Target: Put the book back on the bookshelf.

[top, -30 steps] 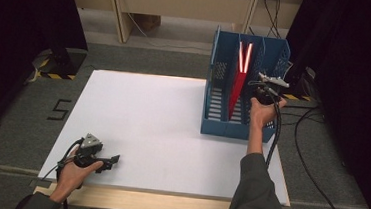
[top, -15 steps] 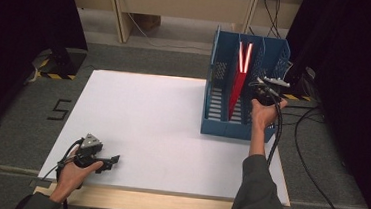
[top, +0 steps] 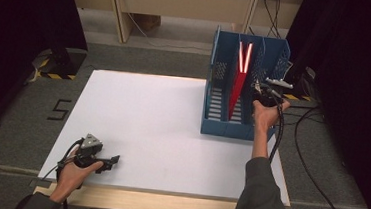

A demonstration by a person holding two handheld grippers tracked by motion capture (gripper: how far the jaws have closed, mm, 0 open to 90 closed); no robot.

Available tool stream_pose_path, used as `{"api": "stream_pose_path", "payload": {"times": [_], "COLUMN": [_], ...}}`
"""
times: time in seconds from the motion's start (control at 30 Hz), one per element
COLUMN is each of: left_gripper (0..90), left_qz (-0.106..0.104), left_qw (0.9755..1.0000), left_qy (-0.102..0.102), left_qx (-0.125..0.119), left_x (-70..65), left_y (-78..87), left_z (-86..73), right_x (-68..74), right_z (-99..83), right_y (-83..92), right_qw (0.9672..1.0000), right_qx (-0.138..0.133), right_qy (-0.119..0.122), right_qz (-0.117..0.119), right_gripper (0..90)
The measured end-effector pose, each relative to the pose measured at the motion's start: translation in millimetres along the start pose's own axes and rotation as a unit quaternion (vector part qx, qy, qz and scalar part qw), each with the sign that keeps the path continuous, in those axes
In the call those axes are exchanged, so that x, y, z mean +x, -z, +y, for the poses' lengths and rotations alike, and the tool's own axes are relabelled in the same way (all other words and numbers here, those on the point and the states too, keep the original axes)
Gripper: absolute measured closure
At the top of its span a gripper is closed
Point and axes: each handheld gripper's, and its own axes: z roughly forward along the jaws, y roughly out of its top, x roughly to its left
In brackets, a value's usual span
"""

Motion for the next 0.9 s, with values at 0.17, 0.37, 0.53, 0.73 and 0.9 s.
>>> {"api": "stream_pose_path", "payload": {"times": [0.17, 0.37, 0.53, 0.73, 0.9], "left_gripper": [16.1, 16.1, 16.1, 16.1, 16.0], "left_qz": [0.0, 0.002, 0.002, 0.003, 0.002], "left_qw": [1.0, 1.0, 1.0, 1.0, 1.0], "left_qy": [0.001, 0.001, -0.001, -0.001, -0.001], "left_qx": [0.0, -0.002, -0.001, 0.0, 0.0], "left_x": [0.5, 0.7, 0.1, 0.2, 0.1], "left_y": [0.7, 0.8, 0.1, 0.0, -0.3], "left_z": [0.4, 0.6, 0.3, 0.2, 0.1], "right_x": [-3.3, -9.6, -12.4, -12.8, -6.1], "right_z": [-1.1, -2.7, -10.1, -21.7, -20.3], "right_y": [8.8, 25.2, 32.8, 30.7, 24.5], "right_qw": [1.0, 0.9991, 0.998, 0.9965, 0.9963], "right_qx": [0.002, 0.01, 0.022, 0.037, 0.034], "right_qy": [0.006, 0.009, 0.023, 0.049, 0.067], "right_qz": [0.006, 0.04, 0.055, 0.057, 0.043], "right_gripper": [63.9, 57.3, 58.6, 69.5, 70.5]}}
